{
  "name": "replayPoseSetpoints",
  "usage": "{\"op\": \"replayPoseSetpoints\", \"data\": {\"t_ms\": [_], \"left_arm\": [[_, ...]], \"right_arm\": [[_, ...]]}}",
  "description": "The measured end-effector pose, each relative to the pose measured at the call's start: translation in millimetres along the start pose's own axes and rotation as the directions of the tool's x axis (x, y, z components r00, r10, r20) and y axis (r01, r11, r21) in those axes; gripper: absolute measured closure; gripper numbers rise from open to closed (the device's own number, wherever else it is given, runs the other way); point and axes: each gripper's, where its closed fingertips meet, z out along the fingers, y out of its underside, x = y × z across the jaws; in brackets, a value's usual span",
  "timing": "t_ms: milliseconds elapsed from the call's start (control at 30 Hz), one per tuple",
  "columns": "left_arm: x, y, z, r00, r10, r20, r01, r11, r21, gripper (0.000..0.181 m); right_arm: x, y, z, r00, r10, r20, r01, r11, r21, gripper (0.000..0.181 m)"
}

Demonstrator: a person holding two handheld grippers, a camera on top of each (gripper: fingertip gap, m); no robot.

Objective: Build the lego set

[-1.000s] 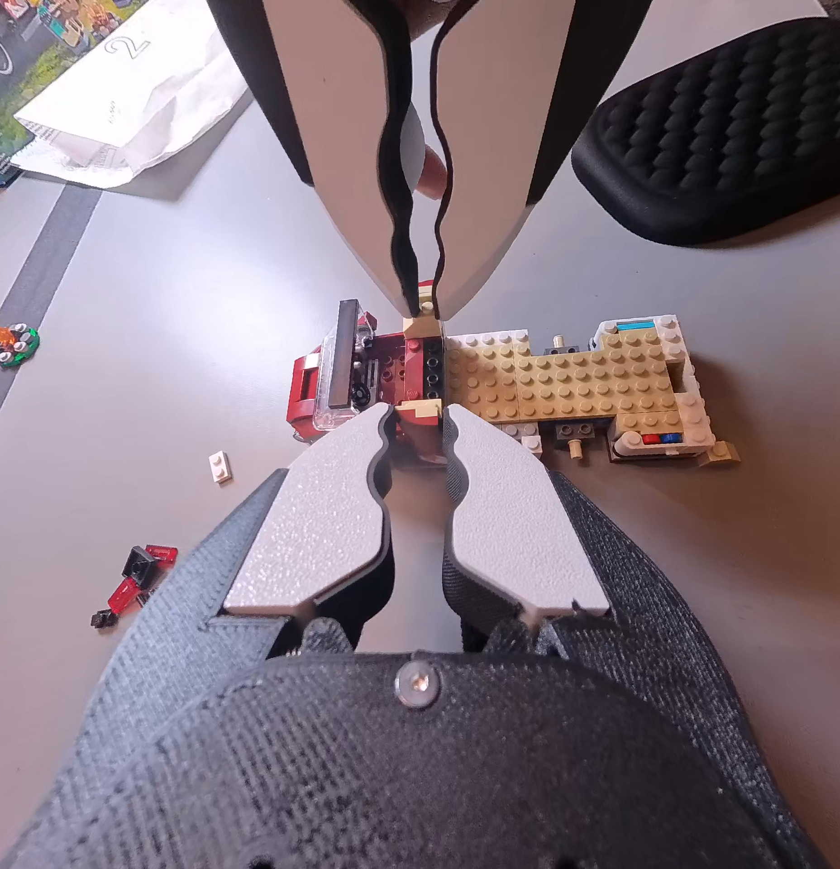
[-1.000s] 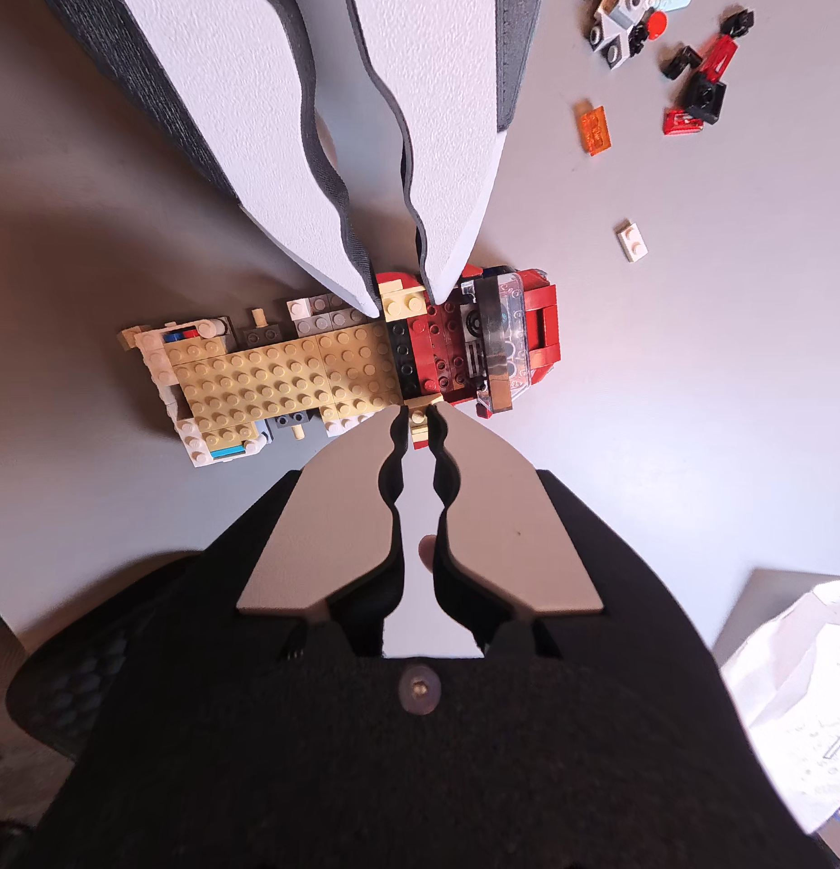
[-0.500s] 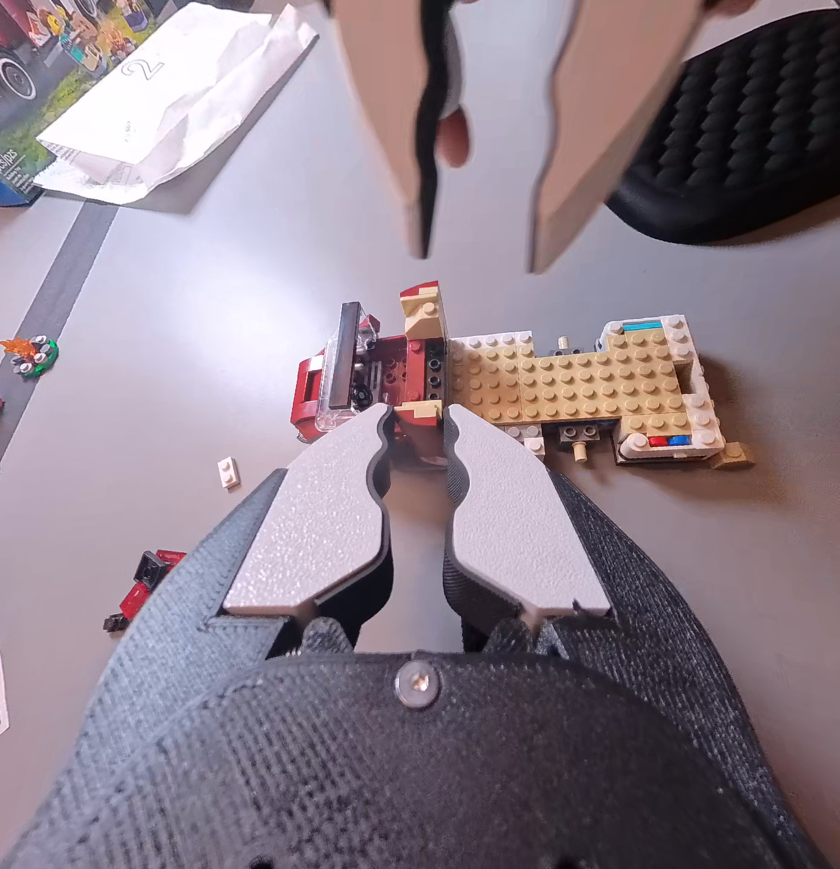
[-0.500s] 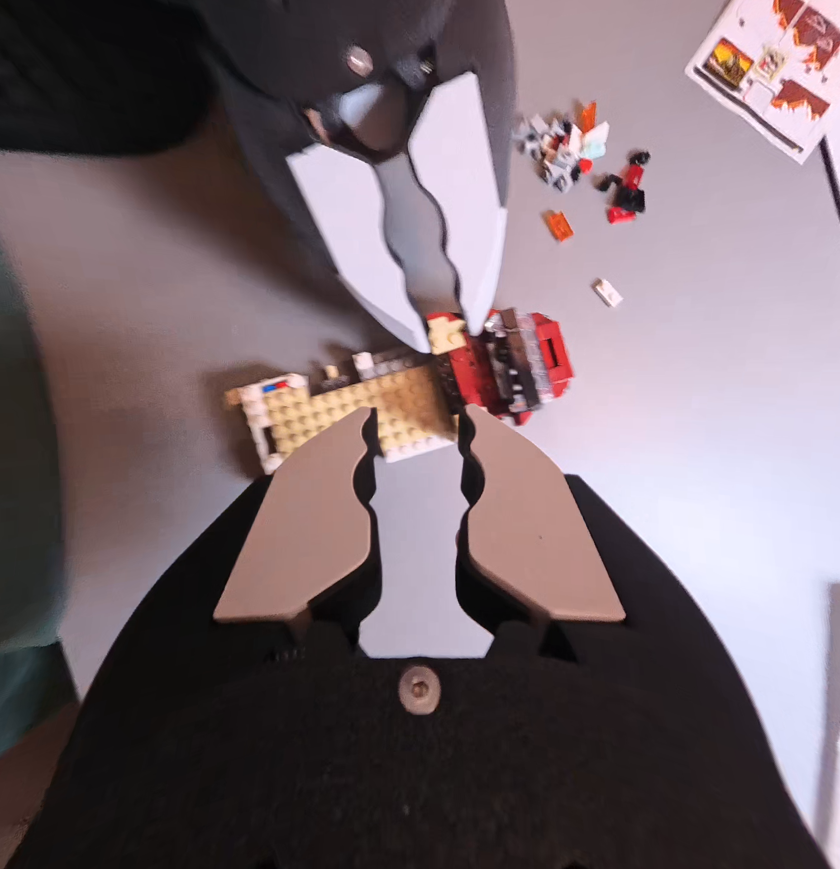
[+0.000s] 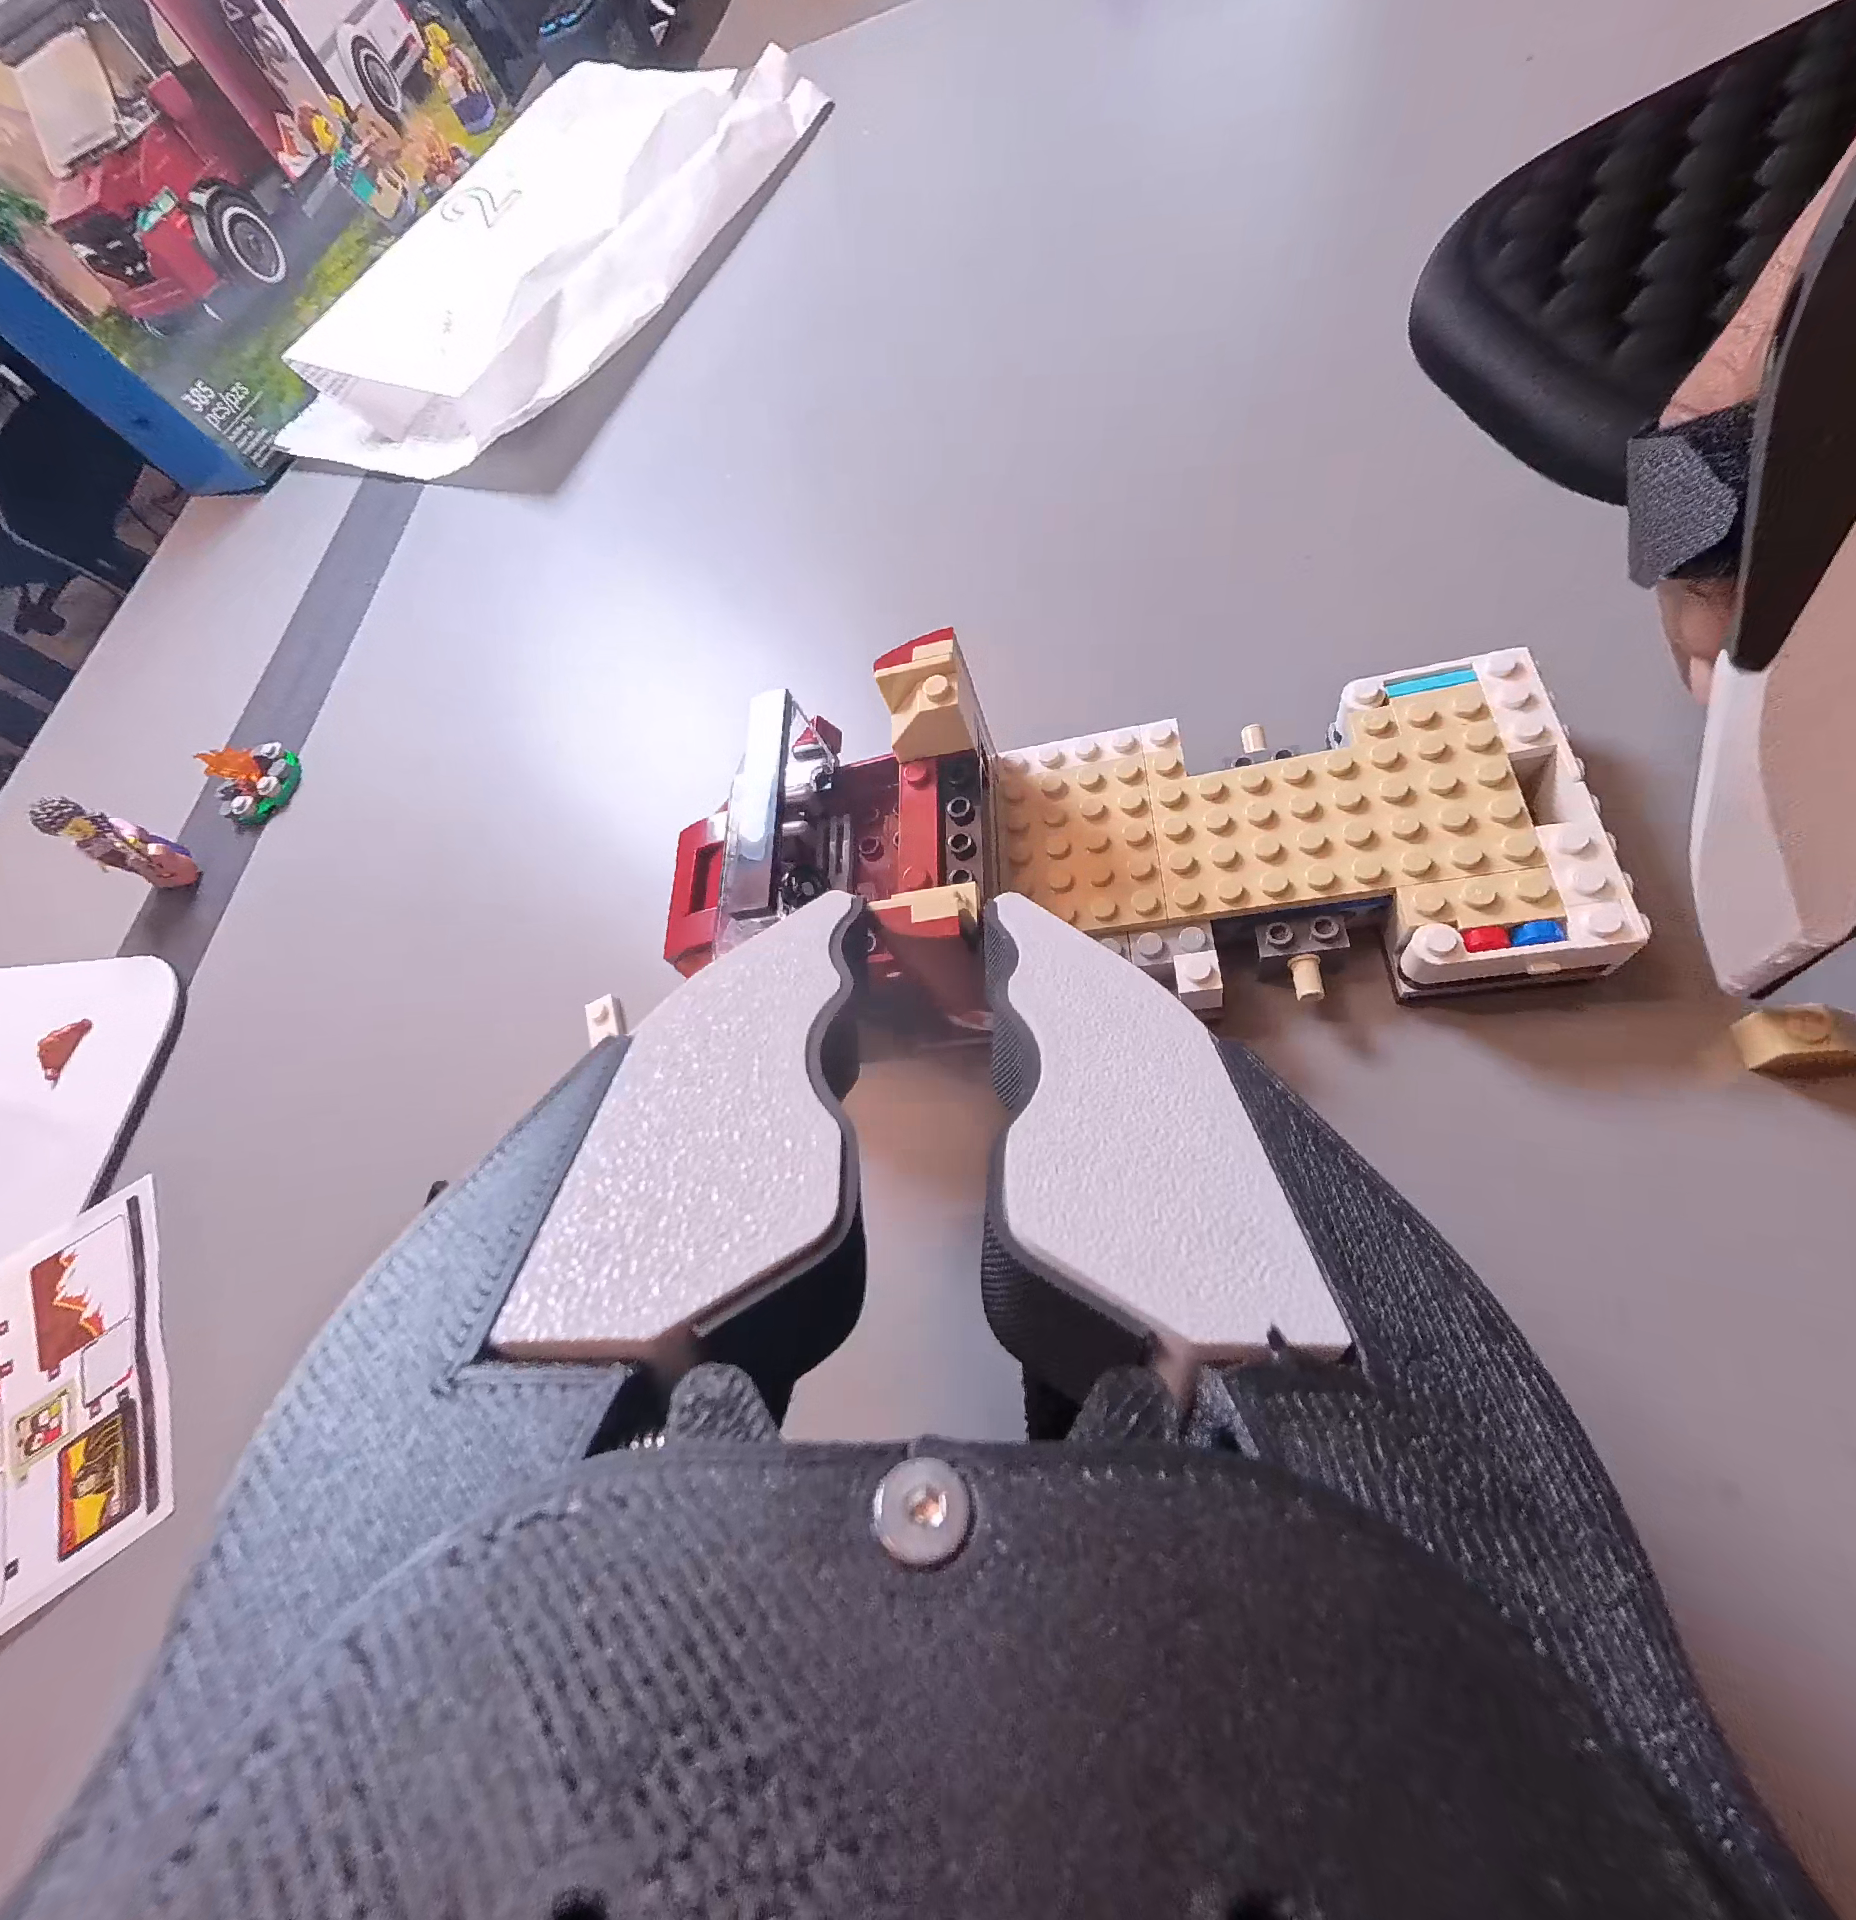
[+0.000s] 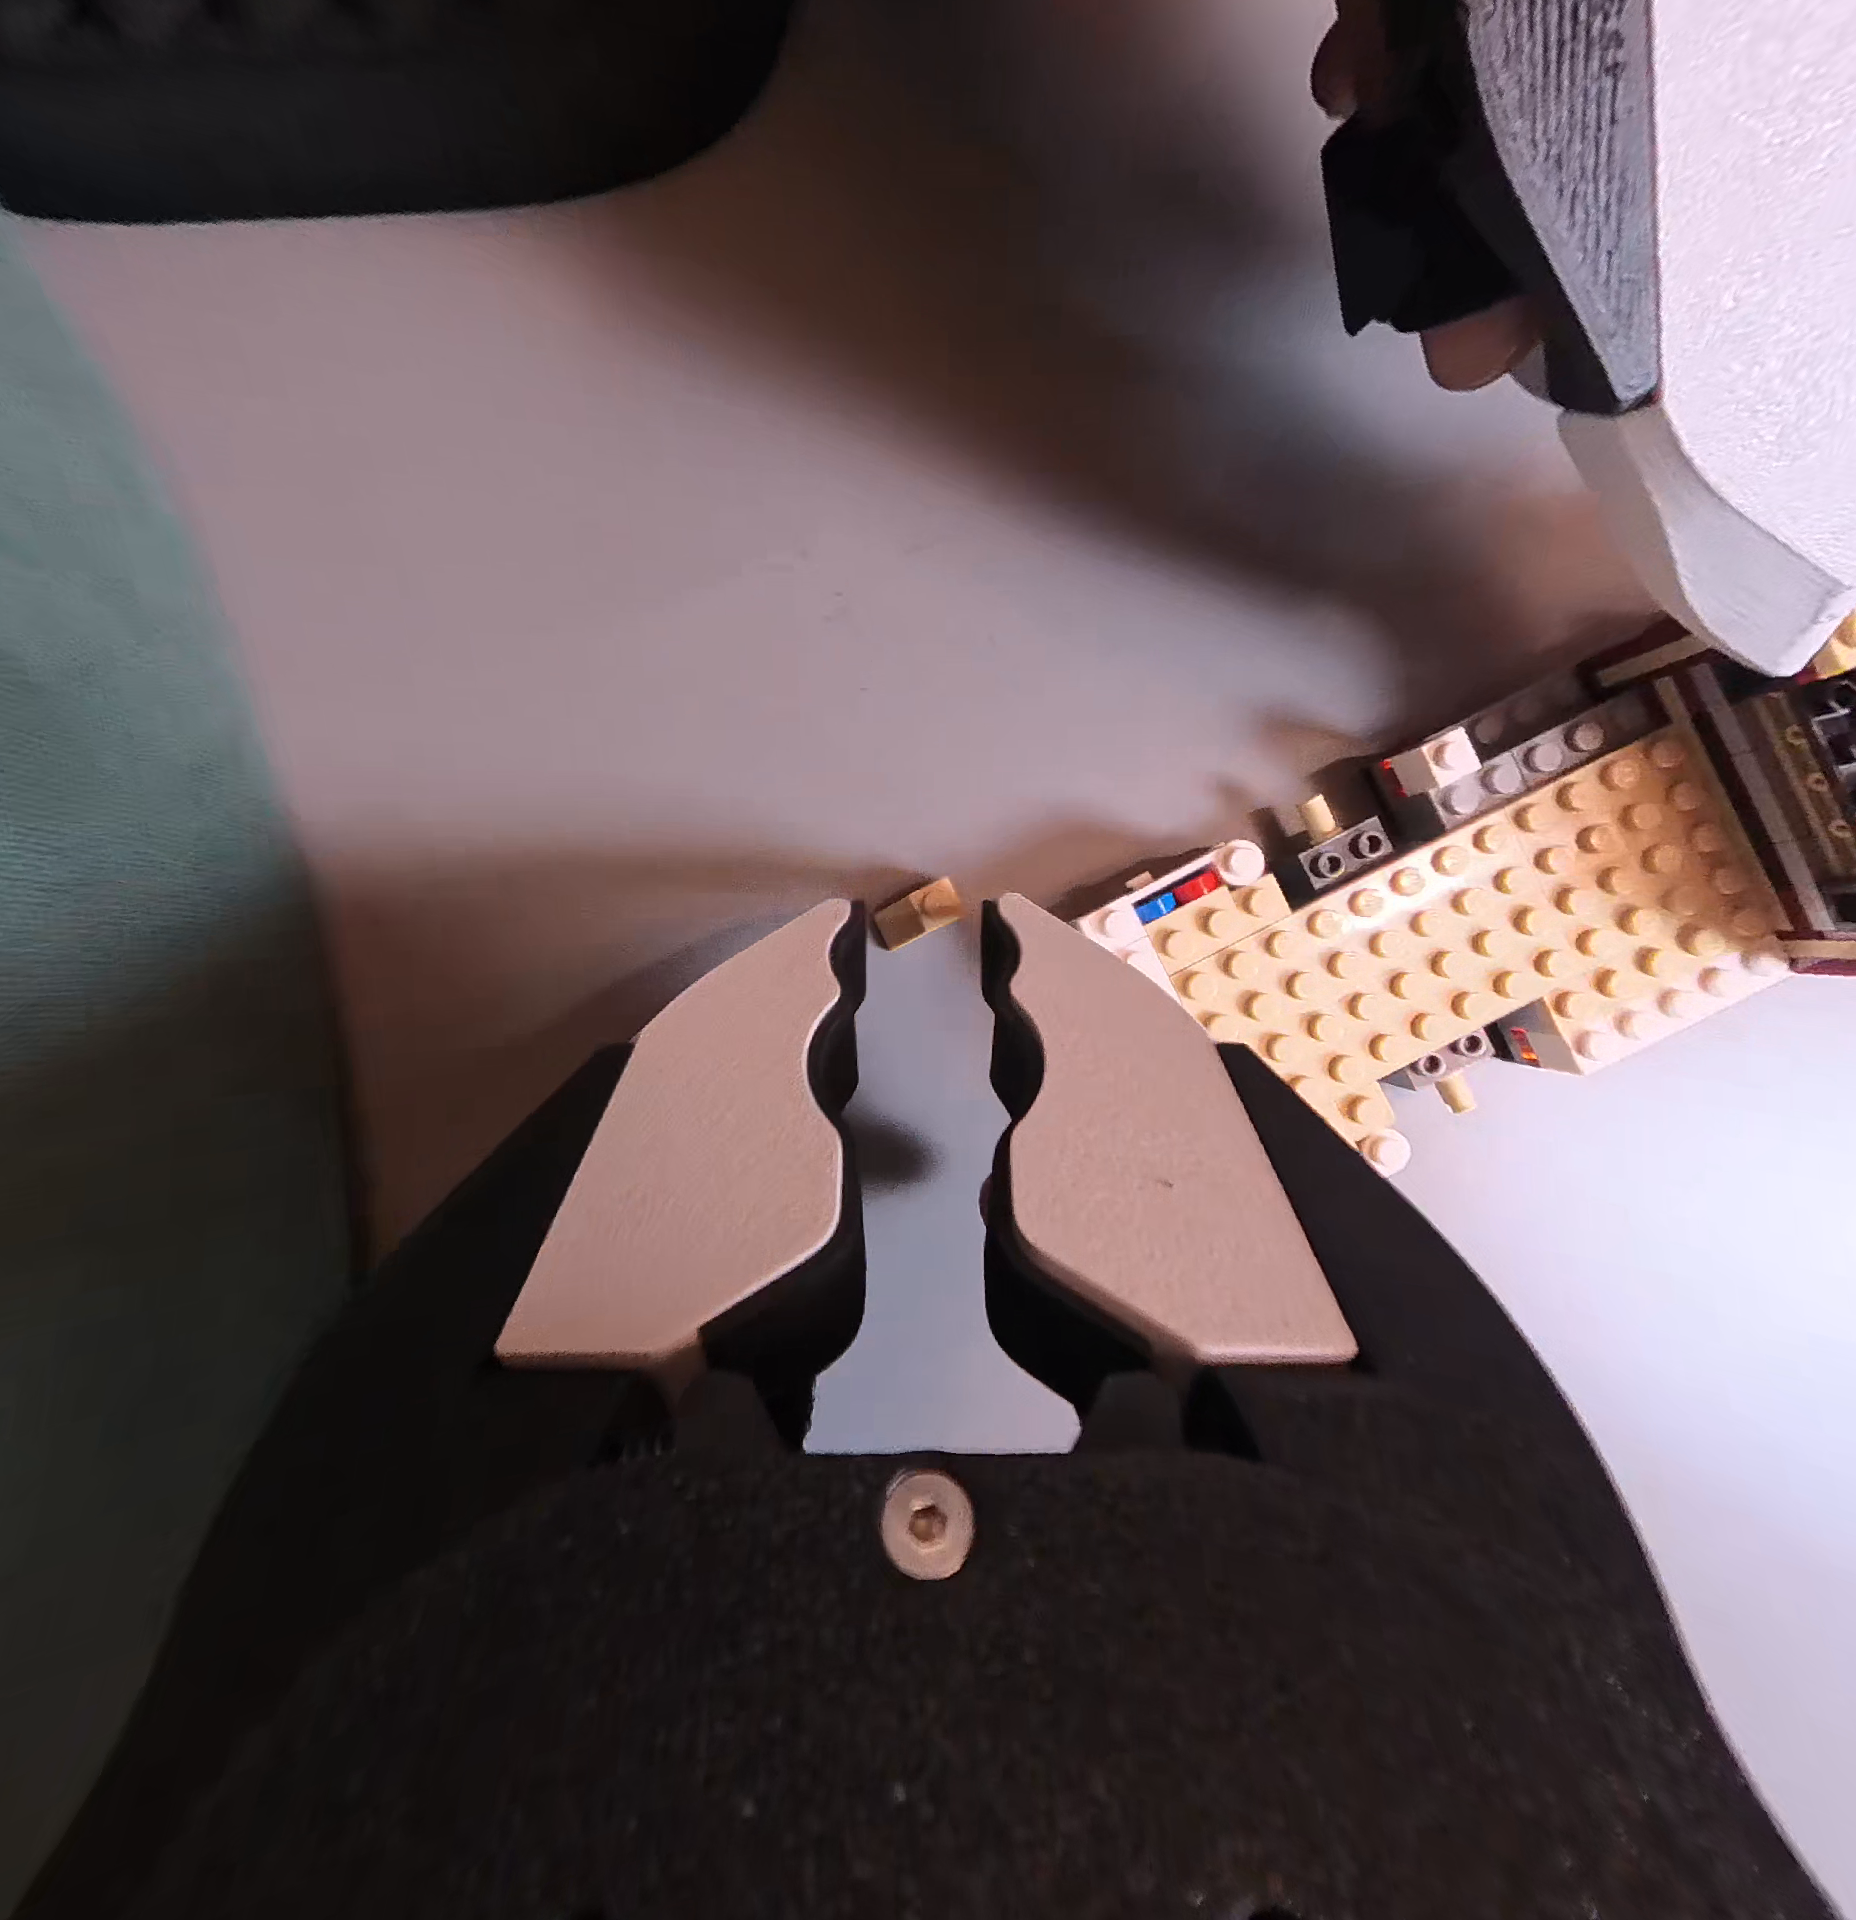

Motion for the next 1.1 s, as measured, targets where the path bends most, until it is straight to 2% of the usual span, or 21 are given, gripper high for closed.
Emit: {"op": "replayPoseSetpoints", "data": {"t_ms": [133,267,300,367,433,467,500,567,733,867,967,1033,1100], "left_arm": [[-4.4,-1.6,-9.0,0.999,0.015,0.044,-0.016,1.0,0.024,0.158],[-2.5,-10.9,-24.3,1.0,-0.002,0.027,0.0,0.998,0.067,0.156],[4.9,-15.2,-28.7,1.0,-0.001,-0.011,0.002,0.996,0.084,0.156],[38.5,-18.5,-37.6,0.98,0.008,-0.197,0.012,0.995,0.099,0.158],[83.9,-15.0,-51.0,0.899,0.008,-0.437,0.036,0.995,0.093,0.158],[103.2,-11.5,-56.9,0.854,0.011,-0.52,0.038,0.996,0.084,0.156],[116.1,-6.5,-58.5,0.834,0.027,-0.551,0.015,0.997,0.072,0.155],[136.4,5.1,-56.2,0.81,0.078,-0.581,-0.07,0.997,0.036,0.155],[165.4,15.0,-42.3,0.773,0.151,-0.617,-0.207,0.978,-0.021,0.154],[167.6,14.7,-37.8,0.789,0.179,-0.587,-0.25,0.967,-0.04,0.168],[158.1,13.5,-36.4,0.828,0.118,-0.549,-0.179,0.982,-0.059,0.169],[146.3,0.6,-38.5,0.846,-0.004,-0.533,-0.017,0.999,-0.035,0.169],[129.1,-20.6,-44.8,0.834,-0.155,-0.53,0.192,0.981,0.016,0.169]], "right_arm": [[-1.0,0.9,7.9,0.999,0.037,0.008,-0.037,0.998,-0.055,0.168],[-8.4,-2.5,8.4,0.997,-0.058,0.056,0.062,0.996,-0.071,0.171],[-14.2,-5.0,8.3,0.99,-0.107,0.088,0.112,0.992,-0.055,0.171],[-20.2,-8.1,8.8,0.975,-0.193,0.108,0.197,0.98,-0.025,0.171],[-22.6,-7.9,8.0,0.962,-0.253,0.104,0.254,0.967,0.004,0.171],[-23.2,-7.3,6.7,0.961,-0.259,0.1,0.259,0.966,0.018,0.17],[-24.1,-5.5,5.0,0.962,-0.252,0.1,0.251,0.968,0.026,0.168],[-25.6,0.1,0.6,0.973,-0.208,0.101,0.206,0.978,0.028,0.159],[-27.3,18.5,-4.7,0.99,-0.133,0.051,0.133,0.991,0.004,0.159],[-27.3,23.1,-11.9,0.997,-0.068,0.037,0.067,0.997,0.034,0.16],[-22.2,16.4,-17.0,0.999,-0.034,-0.001,0.034,0.995,0.093,0.16],[-12.0,4.0,-24.2,0.997,-0.019,-0.07,0.031,0.984,0.176,0.16],[-2.1,-15.0,-35.4,0.989,-0.001,-0.145,0.043,0.957,0.286,0.16]]}}
